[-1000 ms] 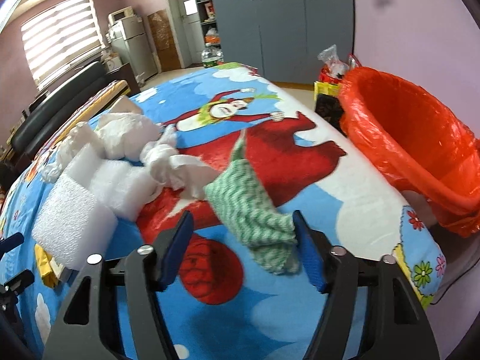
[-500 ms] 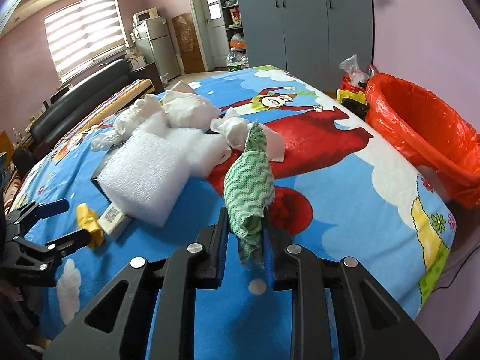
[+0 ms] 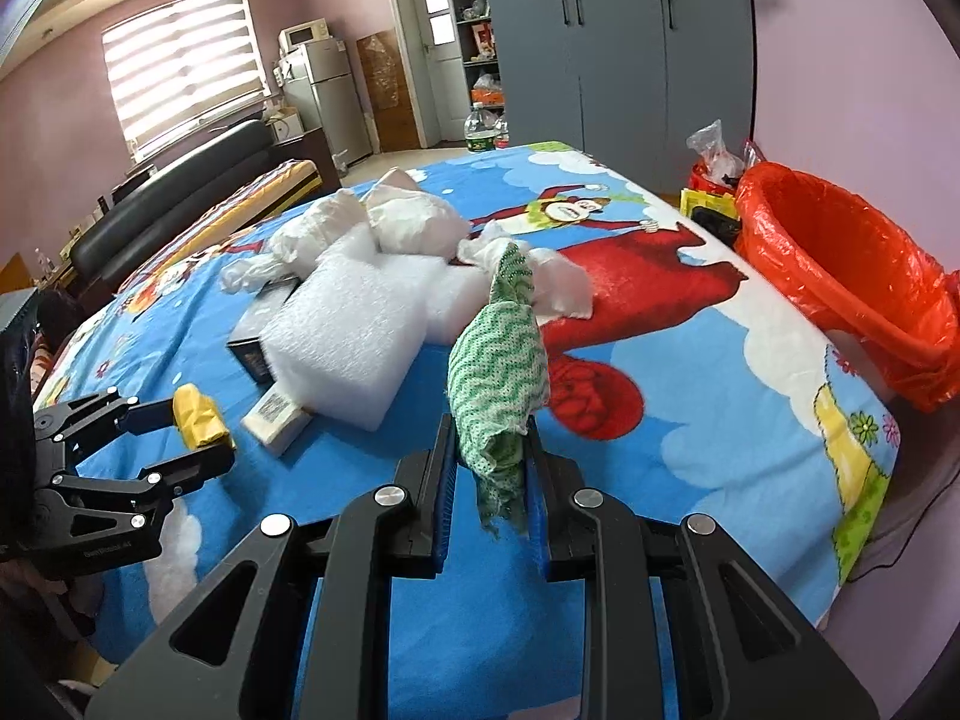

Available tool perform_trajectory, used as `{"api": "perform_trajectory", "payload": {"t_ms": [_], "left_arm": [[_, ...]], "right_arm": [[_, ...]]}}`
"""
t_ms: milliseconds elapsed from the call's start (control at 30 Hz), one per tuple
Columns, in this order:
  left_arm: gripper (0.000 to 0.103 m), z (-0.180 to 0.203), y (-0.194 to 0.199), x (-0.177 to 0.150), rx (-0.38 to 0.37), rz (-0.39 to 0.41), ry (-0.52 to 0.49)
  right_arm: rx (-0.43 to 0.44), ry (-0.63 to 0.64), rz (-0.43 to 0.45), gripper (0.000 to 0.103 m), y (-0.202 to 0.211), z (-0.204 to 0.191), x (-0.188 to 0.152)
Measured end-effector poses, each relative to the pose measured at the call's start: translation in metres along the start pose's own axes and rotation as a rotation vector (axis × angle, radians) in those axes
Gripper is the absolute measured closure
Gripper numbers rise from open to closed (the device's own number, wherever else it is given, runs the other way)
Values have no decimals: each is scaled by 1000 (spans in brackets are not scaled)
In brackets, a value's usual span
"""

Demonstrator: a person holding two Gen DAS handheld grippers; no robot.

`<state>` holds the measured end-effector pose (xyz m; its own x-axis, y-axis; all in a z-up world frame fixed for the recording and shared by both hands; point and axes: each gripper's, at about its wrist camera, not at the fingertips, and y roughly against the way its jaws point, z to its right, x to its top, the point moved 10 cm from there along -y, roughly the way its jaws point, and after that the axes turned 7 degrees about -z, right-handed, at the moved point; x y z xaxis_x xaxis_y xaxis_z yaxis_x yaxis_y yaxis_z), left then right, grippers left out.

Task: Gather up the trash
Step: 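Grasp the green striped cloth with the right tool while the left tool grasps the yellow packet, then carry the cloth and yellow packet to the red bin and release both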

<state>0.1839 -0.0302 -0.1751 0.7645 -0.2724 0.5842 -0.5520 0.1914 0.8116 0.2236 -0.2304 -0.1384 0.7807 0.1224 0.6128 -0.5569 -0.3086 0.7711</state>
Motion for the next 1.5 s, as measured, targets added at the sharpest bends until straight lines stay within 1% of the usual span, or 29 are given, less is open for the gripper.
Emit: {"api": "perform_trajectory", "payload": {"t_ms": [200, 433, 633, 767, 967, 1233, 1500], "left_arm": [[48, 0, 14, -5, 3, 21, 21], [48, -5, 28, -7, 15, 48, 54], [48, -3, 40, 1, 23, 81, 65], [48, 5, 50, 11, 13, 116, 65], [48, 17, 60, 26, -28, 176, 75], [48, 33, 61, 49, -40, 215, 37], [48, 54, 57, 79, -59, 255, -7]], "right_arm": [[28, 33, -5, 80, 6, -18, -10], [51, 46, 9, 80, 16, -29, -13], [66, 45, 43, 80, 30, -31, -10], [72, 43, 67, 80, 38, -31, -6], [64, 23, 107, 80, 47, -25, -1], [40, -17, 166, 80, 62, -8, 8], [-1, -76, 201, 80, 69, 24, 16]]}}
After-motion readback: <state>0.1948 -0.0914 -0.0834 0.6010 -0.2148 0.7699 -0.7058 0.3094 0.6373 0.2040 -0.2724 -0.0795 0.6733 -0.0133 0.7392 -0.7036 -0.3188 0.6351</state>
